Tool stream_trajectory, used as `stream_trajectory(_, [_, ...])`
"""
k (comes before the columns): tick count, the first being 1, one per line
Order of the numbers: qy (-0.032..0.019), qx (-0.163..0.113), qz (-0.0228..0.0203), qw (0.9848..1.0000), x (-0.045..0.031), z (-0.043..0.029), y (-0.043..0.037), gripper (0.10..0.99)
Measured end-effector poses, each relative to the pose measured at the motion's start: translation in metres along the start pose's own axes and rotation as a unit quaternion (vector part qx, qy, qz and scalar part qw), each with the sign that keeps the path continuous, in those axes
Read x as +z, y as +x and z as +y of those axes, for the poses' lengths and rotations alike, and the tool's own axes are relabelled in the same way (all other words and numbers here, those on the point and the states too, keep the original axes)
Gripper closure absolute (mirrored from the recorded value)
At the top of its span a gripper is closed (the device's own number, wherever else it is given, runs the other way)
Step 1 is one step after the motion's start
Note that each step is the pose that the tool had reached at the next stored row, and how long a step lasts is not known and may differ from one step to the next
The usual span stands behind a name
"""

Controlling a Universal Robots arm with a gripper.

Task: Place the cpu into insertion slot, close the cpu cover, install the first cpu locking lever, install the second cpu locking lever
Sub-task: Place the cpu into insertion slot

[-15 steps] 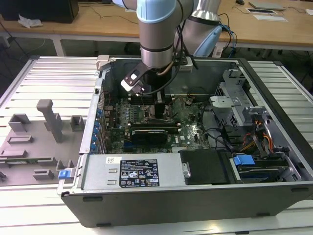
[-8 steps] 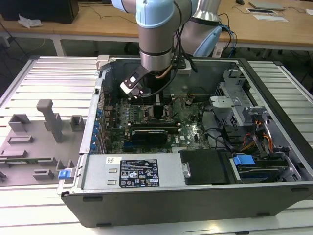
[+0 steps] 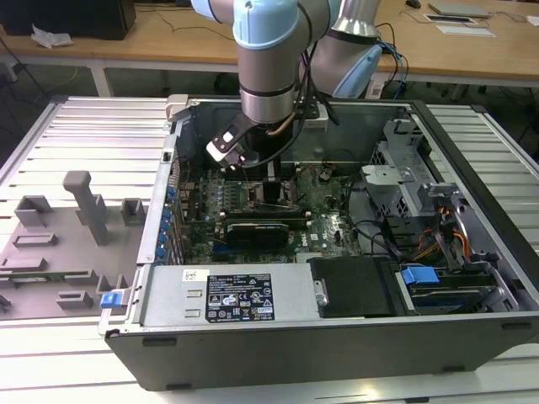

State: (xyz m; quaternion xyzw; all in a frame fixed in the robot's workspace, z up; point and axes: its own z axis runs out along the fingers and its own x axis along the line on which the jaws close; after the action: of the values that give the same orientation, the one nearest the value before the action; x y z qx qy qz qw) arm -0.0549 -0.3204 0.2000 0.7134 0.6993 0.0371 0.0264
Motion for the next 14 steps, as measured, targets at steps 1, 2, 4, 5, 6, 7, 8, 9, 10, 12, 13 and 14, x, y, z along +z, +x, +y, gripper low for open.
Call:
stream_trajectory(1, [0.0001, 0.000, -0.0002, 1.0000, 0.0006, -0.0002, 0.0000, 0.545])
stream_trajectory(2, [0.0001, 0.000, -0.0002, 1.0000, 0.0006, -0.0002, 0.0000, 0.545])
stream_trajectory(4, [0.0001, 0.000, -0.0002, 1.0000, 0.0007, -0.0002, 0.0001, 0.545])
stream_trajectory(5, [0.0001, 0.000, -0.0002, 1.0000, 0.0007, -0.0002, 0.0001, 0.545])
stream_trajectory(6, [0.0000, 0.000, -0.0001, 1.0000, 0.0007, -0.0002, 0.0001, 0.545])
stream_trajectory(7, [0.0000, 0.000, -0.0001, 1.0000, 0.0007, -0.0002, 0.0001, 0.545])
stream_trajectory(8, [0.0001, 0.000, -0.0001, 1.0000, 0.0007, -0.0002, 0.0001, 0.545])
stream_trajectory(9, [0.0001, 0.000, -0.0001, 1.0000, 0.0007, 0.0000, 0.0002, 0.545])
stream_trajectory(10, [0.0000, 0.000, -0.0001, 1.0000, 0.0008, 0.0006, 0.0002, 0.545])
stream_trajectory(12, [0.0000, 0.000, -0.0001, 1.0000, 0.0008, 0.0007, 0.0002, 0.545])
stream_trajectory(13, [0.0001, 0.000, -0.0001, 1.0000, 0.0008, 0.0008, 0.0002, 0.545])
stream_trajectory(14, [0.0000, 0.000, -0.0001, 1.0000, 0.0008, 0.0008, 0.0002, 0.545])
